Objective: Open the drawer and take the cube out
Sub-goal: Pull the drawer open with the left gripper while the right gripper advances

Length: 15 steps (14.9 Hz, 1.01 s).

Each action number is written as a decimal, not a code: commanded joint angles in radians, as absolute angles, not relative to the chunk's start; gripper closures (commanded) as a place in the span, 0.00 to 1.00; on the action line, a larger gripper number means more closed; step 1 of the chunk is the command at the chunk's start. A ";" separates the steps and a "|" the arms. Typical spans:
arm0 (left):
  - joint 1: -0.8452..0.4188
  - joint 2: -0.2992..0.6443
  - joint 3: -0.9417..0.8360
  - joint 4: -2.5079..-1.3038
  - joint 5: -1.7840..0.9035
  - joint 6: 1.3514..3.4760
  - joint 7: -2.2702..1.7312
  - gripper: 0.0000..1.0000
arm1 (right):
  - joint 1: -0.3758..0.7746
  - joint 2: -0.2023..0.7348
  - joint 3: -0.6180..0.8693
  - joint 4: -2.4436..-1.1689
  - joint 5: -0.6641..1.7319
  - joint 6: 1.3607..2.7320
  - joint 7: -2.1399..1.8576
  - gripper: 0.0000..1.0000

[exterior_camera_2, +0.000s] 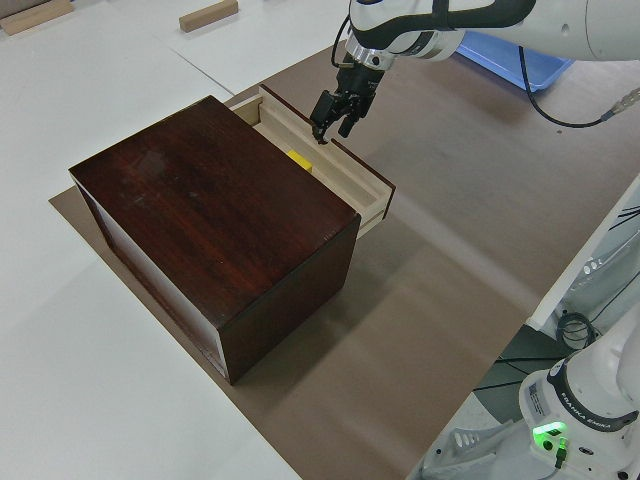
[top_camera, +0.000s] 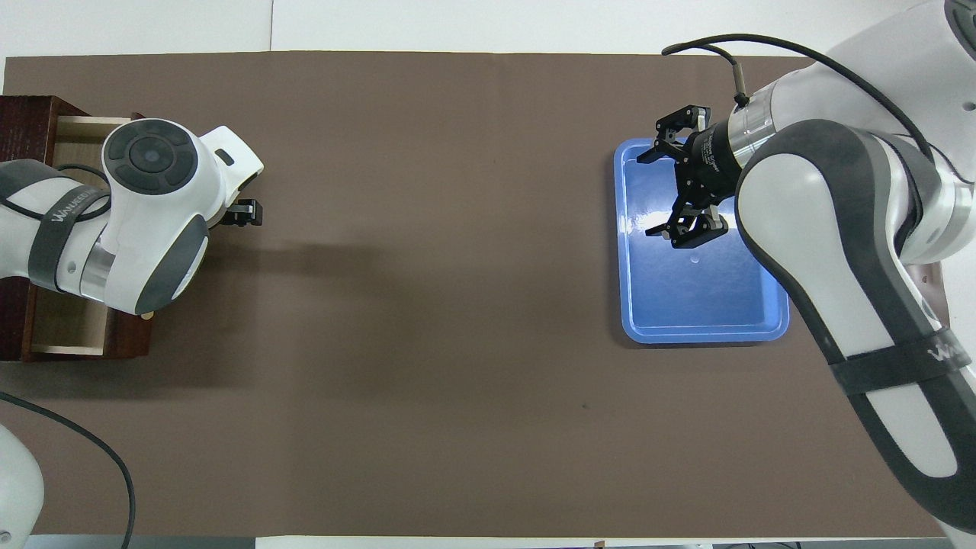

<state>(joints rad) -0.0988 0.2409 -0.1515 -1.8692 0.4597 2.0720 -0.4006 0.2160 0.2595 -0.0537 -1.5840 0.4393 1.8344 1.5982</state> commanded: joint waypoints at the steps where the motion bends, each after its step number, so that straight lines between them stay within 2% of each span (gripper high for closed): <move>1: -0.133 0.255 -0.153 -1.829 0.405 2.023 -0.426 0.00 | 0.210 0.256 -0.052 -1.617 0.489 1.874 1.623 0.01; 7: -0.170 0.255 -0.155 -1.833 0.390 2.019 -0.462 0.00 | 0.218 0.313 -0.052 -1.591 0.632 1.881 1.522 0.01; 9: -0.181 0.255 -0.153 -1.832 0.368 2.014 -0.468 0.00 | 0.233 0.386 -0.051 -1.502 0.632 1.853 1.503 0.01; 11: -0.192 0.255 -0.153 -1.827 0.341 2.023 -0.501 0.00 | 0.241 0.474 -0.026 -1.357 0.634 1.777 1.502 0.01; 13: -0.204 0.256 -0.153 -1.810 0.325 2.016 -0.505 0.00 | 0.242 0.483 -0.020 -1.345 0.640 1.787 1.487 0.00; 15: -0.210 0.256 -0.152 -1.809 0.319 2.017 -0.518 0.00 | 0.247 0.480 -0.020 -1.391 0.640 1.792 1.441 0.00</move>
